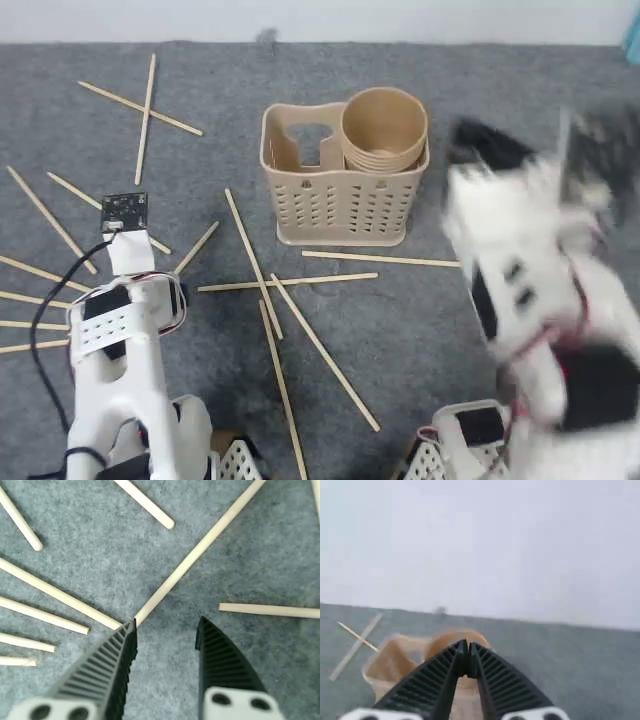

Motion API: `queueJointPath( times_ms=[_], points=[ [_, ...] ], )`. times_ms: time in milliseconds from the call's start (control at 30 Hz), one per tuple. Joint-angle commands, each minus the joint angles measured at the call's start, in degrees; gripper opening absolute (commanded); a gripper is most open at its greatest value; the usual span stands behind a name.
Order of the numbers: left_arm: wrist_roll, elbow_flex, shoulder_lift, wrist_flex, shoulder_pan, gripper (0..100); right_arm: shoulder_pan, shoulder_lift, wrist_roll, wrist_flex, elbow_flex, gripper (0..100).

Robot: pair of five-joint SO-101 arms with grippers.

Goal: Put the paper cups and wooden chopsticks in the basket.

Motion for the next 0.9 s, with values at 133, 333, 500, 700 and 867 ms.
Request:
queueJointPath(
  times_ms=[133, 333, 500, 700, 867],
  points=[
    [-0.26, -0.66, -1.85, 0.18, -0.35, 18, 20.79, -15.16, 6.42, 2.24, 23.38, 0.9],
    [-0.18, -0.66, -1.85, 0.35, -0.35, 18, 29.05, -22.2, 22.33, -9.89, 52.22, 0.8],
    [-0.18, -0.57, -1.85, 0.35, -0.35, 18, 30.9, -28.09, 21.1, -21.14, 73.41, 0.8],
    [0.18, -1.89, -1.93, 0.35, -0.44, 18, 33.71, -39.96, 18.29, -28.09, 86.95, 0.8],
    [0.26, -7.78, -1.85, 0.35, -2.11, 18, 32.22, -49.54, 19.43, -22.2, 90.37, 0.9]
  ],
)
